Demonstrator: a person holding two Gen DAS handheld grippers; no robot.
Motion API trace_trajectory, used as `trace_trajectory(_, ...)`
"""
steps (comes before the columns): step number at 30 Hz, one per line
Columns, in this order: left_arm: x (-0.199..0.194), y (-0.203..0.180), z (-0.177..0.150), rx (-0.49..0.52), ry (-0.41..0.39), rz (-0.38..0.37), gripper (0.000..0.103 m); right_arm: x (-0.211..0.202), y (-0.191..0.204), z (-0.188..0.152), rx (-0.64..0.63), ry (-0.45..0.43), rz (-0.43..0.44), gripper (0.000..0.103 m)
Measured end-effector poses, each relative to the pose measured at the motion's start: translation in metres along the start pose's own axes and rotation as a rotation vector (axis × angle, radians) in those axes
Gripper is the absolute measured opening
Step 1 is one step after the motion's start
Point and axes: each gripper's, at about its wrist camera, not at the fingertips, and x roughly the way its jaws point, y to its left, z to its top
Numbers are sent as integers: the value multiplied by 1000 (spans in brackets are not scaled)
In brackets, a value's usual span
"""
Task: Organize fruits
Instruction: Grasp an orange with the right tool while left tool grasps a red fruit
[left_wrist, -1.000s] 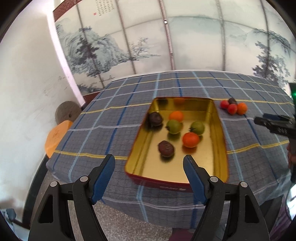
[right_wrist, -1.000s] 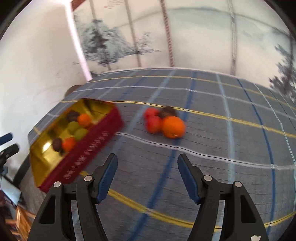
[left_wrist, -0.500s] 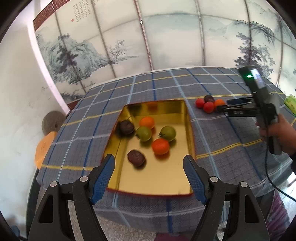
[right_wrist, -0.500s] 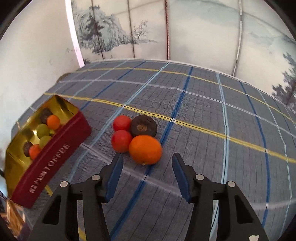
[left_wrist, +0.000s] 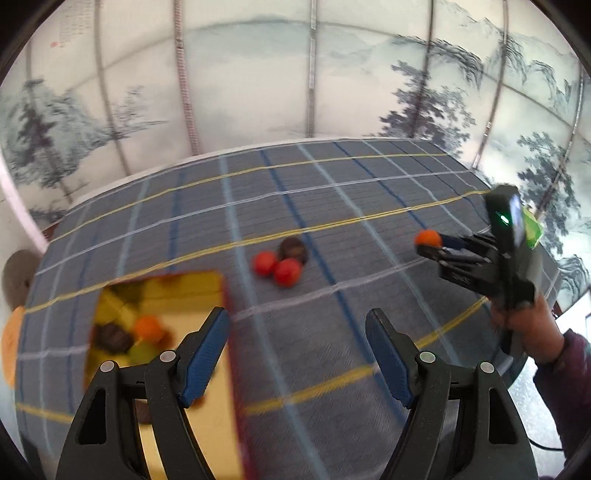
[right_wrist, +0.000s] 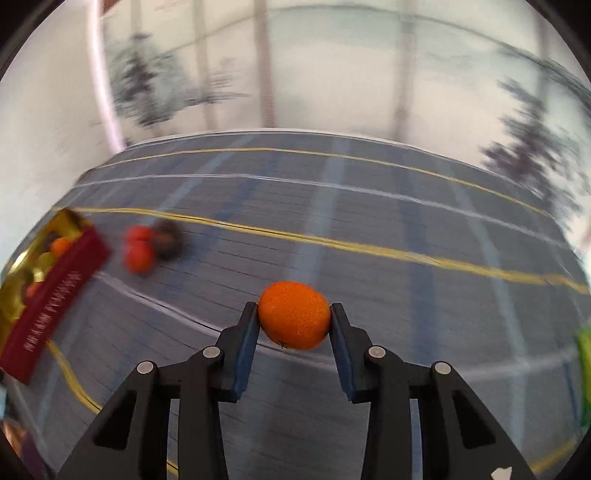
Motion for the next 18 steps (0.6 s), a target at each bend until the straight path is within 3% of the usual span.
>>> trace_trajectory(2,27,-1,14,-22,27,18,76,-3,-27,-13,40,14,-35,35)
trace_trajectory(6,77,1,27,-57,105,45,72,-8,-55,-23,116,3,0,36)
trace_trajectory(8,94,3,28,-74,142,48,64,-8,-59,-23,128,7,23,36)
trace_trajectory(16,135,2,31,-107,197,165,59,-9,-57,-23,121,-6,102,36)
trace_trajectory(18,143,4,31,-117,214,172,51,-7,-55,-22,126,-12,113,36)
